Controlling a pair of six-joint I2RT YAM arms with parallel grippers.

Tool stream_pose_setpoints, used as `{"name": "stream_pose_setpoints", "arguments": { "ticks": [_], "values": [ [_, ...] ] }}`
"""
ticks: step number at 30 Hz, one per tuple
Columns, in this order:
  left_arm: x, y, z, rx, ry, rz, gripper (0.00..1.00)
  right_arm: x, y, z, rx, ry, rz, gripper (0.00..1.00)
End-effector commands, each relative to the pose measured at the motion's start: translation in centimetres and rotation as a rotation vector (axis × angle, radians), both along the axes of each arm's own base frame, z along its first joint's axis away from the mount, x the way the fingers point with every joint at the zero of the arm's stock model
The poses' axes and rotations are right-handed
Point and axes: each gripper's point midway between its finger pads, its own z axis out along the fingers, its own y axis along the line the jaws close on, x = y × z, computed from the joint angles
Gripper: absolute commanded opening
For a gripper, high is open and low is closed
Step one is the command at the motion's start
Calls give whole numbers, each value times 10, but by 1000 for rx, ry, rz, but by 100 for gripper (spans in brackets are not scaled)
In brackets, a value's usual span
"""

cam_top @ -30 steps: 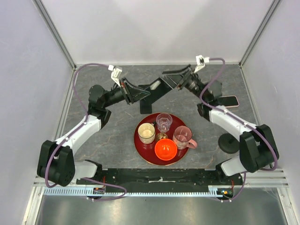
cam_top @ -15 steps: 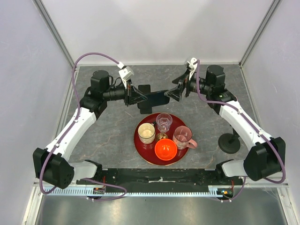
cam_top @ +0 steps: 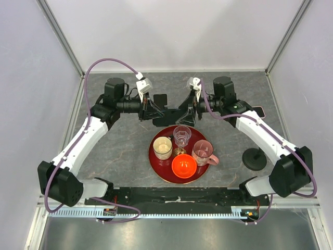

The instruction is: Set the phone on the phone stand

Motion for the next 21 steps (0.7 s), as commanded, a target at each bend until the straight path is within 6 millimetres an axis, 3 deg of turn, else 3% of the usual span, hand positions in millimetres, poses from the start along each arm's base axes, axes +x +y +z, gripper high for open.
{"name": "stream_pose_setpoints", "arguments": {
  "ticks": [1,3,7,10,18,21],
  "values": [
    [-12,-12,26,-34,-106,-109,2,1,5,15,-2,-91,38,84],
    [-12,-13,25,-28,-105,-111,2,-2,6,16,0,-98,62,78],
    [-14,-12,27,-24,-127,-108,2,-10,7,10,-4,-84,116,54],
    [-16,-11,30,-27,-141,-110,2,-19,8,8,-1,-81,170,45],
    [-20,-11,35,-37,-175,-115,2,-35,14,-4,-48,-37,281,36],
    [-20,-10,36,-40,-185,-112,2,-38,18,-9,-68,-20,314,22]
  ]
}}
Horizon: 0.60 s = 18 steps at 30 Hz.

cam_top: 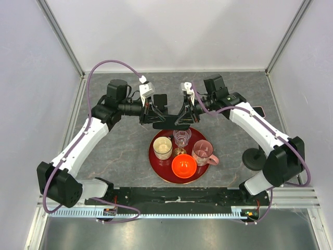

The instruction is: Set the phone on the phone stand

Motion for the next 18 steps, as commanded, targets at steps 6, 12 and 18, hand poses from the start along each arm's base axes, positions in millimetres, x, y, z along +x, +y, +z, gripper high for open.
{"name": "stream_pose_setpoints", "arguments": {
  "ticks": [6,12,18],
  "values": [
    [29,6,47,-36,-190,158,5,-9,9,3,-8,-4,96,0],
    [56,33,68,-113,-208,375,71,33,17,30,110,-70,-189,0],
    [75,76,94,-297,-211,568,80,66,14,45,157,-86,-371,0]
  ]
}}
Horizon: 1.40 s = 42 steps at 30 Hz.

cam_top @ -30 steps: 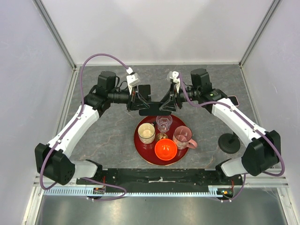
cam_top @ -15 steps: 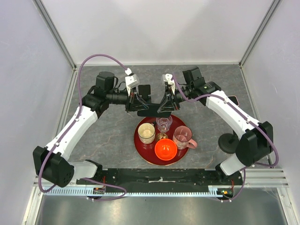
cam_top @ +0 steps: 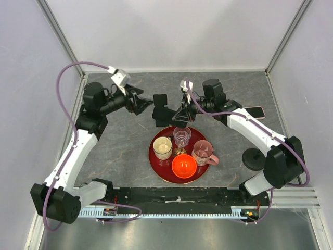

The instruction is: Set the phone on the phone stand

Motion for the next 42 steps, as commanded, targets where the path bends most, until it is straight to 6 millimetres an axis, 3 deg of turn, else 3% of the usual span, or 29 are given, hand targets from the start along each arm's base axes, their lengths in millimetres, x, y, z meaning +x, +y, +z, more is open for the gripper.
{"name": "stream_pose_setpoints", "arguments": {
  "ticks": [1,5,11,14,18,22,33,42],
  "values": [
    [21,30,45,-196,-72,172,80,45,5,72,178,-145,-216,0],
    [54,51,27,-291,101,331,78,64,-1,86,262,-191,-343,0],
    [67,36,5,-393,326,267,72,67,-22,111,385,-299,-482,0],
    [54,21,12,-417,290,110,72,65,-29,125,475,-303,-530,0],
    [33,6,14,-414,272,-74,77,56,-14,132,563,-204,-448,0],
    [30,4,17,-440,266,-109,79,42,-1,145,654,-129,-343,0],
    [5,-3,31,-483,154,-233,77,16,9,172,816,-62,-223,0],
    [-23,-5,49,-540,25,-310,78,-1,33,177,875,-32,-173,0]
  ]
}}
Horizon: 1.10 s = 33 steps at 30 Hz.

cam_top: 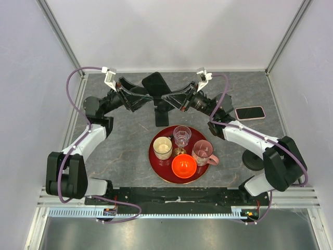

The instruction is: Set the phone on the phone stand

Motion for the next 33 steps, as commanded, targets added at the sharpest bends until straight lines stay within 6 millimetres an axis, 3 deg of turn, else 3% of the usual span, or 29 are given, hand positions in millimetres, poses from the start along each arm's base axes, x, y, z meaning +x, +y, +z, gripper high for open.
{"name": "stream_pose_setpoints", "arguments": {
  "ticks": [1,8,9,10,13,14,15,16,17,18,19,20,21,22,27,28,33],
  "values": [
    [-24,-1,23,-58,-117,-46,73,-18,3,41,136,-108,29,0],
    [-32,0,31,-76,-154,-63,46,-27,19,40,152,-104,39,0],
    [-35,0,32,-79,-162,-71,40,-28,21,41,153,-107,43,0],
    [-39,-1,33,-70,-177,-86,25,-28,23,39,148,-112,44,0],
    [-43,-1,37,-49,-213,-87,5,-28,29,33,105,-105,53,0],
    [-42,-1,34,-35,-199,-88,3,-27,30,31,79,-126,43,14],
    [-41,-1,32,-18,-219,-80,2,-25,30,33,57,-143,31,24],
    [-42,-2,31,9,-226,-91,2,-21,31,22,-15,-101,19,39],
    [-44,-2,31,27,-228,-96,2,-17,30,18,-83,-158,-9,45],
    [-38,-3,27,57,-209,-90,2,-15,30,26,-120,-186,-14,52],
    [-38,-4,24,76,-210,-94,2,-14,31,4,-236,-138,0,65],
    [-39,-3,26,86,-222,-92,2,-16,30,-1,-312,-207,19,70],
    [-38,-4,23,105,-221,-90,2,-17,29,6,-353,-246,28,74],
    [-40,-7,21,121,-226,-107,2,-18,25,-19,-452,-186,57,78],
    [-50,-23,16,226,-300,-148,2,-25,9,-33,-571,-232,94,83],
    [-56,-29,6,248,-245,-182,2,-27,4,-33,-580,-229,102,83],
    [-63,-37,0,303,-294,-219,2,-37,-13,-30,-615,-239,123,80]
  ]
}}
